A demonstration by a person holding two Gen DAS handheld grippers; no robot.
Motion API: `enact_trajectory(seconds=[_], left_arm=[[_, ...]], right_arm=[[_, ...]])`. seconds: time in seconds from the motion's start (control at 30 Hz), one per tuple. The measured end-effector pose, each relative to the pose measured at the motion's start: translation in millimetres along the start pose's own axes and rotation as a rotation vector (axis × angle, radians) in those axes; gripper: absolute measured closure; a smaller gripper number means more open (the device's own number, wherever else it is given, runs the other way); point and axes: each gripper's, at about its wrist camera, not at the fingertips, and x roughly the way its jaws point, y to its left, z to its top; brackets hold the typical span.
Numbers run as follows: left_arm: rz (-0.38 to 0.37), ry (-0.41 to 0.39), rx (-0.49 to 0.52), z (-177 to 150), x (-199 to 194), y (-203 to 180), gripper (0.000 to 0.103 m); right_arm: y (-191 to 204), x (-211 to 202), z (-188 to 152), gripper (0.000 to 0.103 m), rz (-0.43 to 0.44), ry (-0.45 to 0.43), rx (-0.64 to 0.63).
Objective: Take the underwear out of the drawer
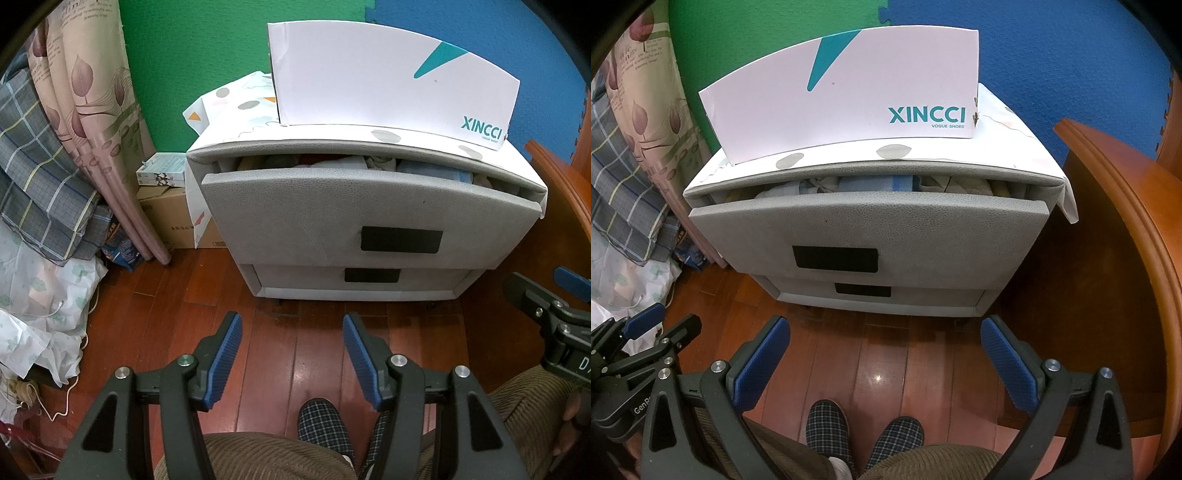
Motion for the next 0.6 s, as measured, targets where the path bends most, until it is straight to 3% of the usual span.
enact_trajectory(seconds=[0.3, 0.6], left_arm=[[-0.027, 0.003, -0.025, -1.9, -0.5, 6.2, 0.045], [-0.179, 0.035, -0.213, 15.5, 2.4, 42.3, 0.045]], right_arm=[[-2.9, -0.8, -0.3, 0.001, 0.01, -0.007, 0.015], [-14.8, -5.3, 0.8, 0.001, 0.022, -0.007, 0.067]])
